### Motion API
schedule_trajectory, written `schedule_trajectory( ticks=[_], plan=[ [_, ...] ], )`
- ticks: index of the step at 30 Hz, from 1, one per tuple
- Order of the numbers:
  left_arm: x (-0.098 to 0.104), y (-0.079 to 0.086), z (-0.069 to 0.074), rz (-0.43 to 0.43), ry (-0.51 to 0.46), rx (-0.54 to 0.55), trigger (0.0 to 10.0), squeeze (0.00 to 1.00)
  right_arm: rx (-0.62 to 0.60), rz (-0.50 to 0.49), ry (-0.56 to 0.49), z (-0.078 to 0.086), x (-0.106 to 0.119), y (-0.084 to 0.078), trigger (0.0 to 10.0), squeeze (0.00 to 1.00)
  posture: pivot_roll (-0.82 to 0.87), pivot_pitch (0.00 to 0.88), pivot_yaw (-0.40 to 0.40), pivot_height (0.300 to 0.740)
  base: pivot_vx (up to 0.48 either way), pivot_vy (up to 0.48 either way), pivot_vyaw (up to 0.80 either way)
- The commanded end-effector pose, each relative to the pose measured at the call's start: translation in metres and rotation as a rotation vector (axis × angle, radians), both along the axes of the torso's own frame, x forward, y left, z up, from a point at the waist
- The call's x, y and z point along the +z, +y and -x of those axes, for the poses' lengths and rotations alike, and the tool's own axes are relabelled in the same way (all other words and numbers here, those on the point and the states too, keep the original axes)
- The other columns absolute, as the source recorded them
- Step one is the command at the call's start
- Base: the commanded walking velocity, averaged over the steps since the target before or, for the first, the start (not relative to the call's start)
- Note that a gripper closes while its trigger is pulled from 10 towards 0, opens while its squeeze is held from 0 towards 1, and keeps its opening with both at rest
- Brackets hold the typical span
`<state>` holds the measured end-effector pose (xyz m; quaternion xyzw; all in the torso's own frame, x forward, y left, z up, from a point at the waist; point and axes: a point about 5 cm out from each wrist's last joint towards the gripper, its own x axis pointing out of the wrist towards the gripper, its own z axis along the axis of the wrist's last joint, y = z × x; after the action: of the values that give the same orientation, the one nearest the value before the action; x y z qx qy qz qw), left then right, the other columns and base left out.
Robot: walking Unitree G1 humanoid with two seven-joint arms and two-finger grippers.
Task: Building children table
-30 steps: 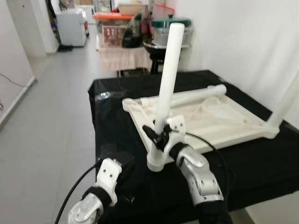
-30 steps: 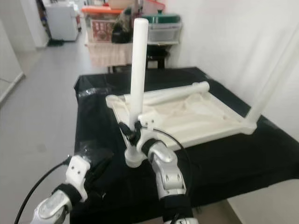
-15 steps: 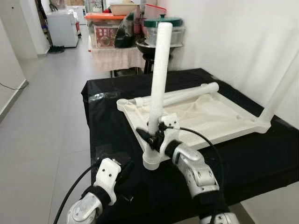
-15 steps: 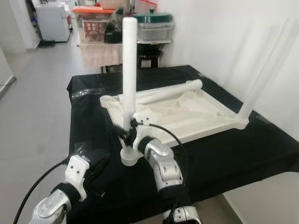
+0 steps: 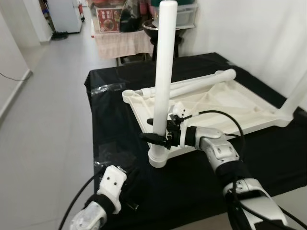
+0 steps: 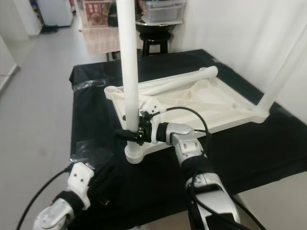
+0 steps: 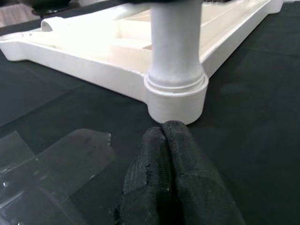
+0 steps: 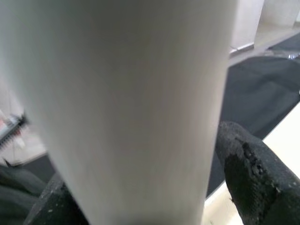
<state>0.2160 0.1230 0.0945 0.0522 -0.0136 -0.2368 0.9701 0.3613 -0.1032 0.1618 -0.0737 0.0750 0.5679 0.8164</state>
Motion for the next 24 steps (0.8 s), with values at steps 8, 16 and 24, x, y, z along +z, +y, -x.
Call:
schedule_trajectory(
  ticks=[8,16,24],
  plan=[
    [-0.001,0.000,0.003,-0.027,0.005,0.017,10.0,0.00,0.104,0.028,0.038,0.001,-0.002,-0.001,0.0,0.00,0.04,0.000,-0.049,0.740,0.000,0.000,0.00],
    [-0.004,0.000,0.002,-0.011,0.018,-0.001,10.0,0.00,0.026,0.003,0.060,0.011,-0.023,-0.025,0.0,0.00,0.00,0.000,-0.023,0.740,0.000,0.000,0.00],
    [-0.002,0.002,-0.001,0.013,0.027,-0.020,10.0,0.00,-0.835,-0.009,0.198,0.073,-0.087,-0.016,0.0,0.00,-0.04,0.000,0.003,0.740,0.000,0.000,0.00]
  ],
)
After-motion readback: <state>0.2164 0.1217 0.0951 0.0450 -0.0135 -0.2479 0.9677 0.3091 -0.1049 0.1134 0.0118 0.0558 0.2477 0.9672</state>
